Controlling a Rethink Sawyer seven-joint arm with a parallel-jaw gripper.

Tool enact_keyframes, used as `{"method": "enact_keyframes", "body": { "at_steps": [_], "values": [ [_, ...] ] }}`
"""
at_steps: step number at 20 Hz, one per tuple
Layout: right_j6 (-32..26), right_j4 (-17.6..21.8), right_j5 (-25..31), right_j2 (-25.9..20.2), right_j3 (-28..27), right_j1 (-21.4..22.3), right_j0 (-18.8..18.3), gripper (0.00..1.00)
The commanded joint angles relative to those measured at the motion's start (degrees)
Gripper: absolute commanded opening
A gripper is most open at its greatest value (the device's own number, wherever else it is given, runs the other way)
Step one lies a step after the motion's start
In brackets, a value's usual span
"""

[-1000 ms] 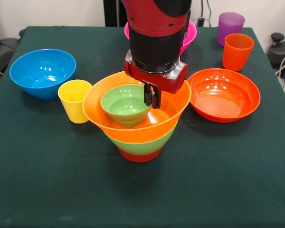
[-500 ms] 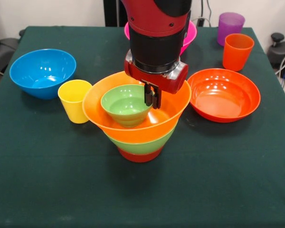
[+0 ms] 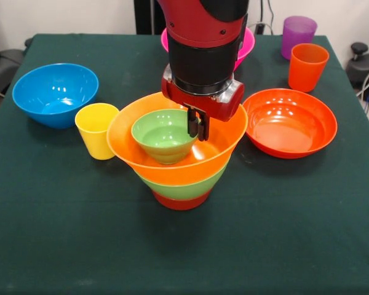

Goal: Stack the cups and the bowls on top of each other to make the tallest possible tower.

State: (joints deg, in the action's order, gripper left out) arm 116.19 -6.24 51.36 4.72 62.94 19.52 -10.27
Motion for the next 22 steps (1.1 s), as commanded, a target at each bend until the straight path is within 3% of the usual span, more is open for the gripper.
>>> {"method": "enact_keyframes", "body": {
  "at_steps": [1, 6, 12, 22],
  "values": [
    [4.63, -0.83, -2.15, -5.45, 3.22, -0.90, 1.02, 0.00],
    [5.09, -0.88, -1.96, -5.10, 2.66, -1.15, 1.43, 0.00],
    [0.74, 1.80, -2.90, -5.09, -0.22, -2.13, 1.51, 0.00],
    [-1.05, 3.24, -3.45, -4.57, -0.07, -1.73, 1.76, 0.00]
  ]
}}
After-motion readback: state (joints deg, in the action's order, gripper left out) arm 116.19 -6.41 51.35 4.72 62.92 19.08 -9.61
